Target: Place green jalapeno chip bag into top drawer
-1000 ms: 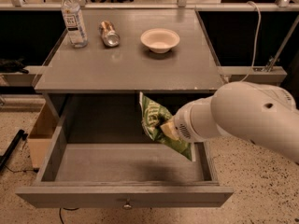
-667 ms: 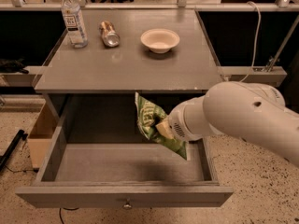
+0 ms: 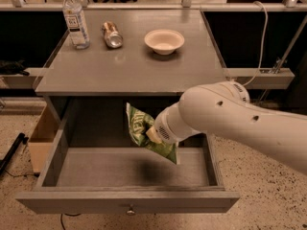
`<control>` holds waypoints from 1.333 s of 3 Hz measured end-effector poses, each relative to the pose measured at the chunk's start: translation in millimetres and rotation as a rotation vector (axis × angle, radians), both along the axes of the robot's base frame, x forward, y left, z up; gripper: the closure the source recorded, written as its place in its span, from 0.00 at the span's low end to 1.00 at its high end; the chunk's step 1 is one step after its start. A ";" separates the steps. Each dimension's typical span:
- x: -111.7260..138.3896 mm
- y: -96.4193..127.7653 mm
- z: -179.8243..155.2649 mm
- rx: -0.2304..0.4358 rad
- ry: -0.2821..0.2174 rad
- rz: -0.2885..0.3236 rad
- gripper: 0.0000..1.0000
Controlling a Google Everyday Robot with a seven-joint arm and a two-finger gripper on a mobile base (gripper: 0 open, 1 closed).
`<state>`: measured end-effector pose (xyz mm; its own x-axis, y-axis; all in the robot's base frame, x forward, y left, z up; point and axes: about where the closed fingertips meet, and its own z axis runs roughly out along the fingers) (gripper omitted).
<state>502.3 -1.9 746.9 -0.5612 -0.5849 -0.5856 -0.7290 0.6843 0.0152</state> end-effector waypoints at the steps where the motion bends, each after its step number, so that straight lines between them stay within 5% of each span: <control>1: -0.6 12.0 -13.7 -0.019 0.026 0.019 1.00; 2: -3.5 15.4 -3.0 -0.020 -0.004 0.028 1.00; 4: 1.4 39.8 -40.4 -0.049 0.052 0.066 1.00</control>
Offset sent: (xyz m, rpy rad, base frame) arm -0.0037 0.0089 0.0156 -0.0127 -0.0440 0.0187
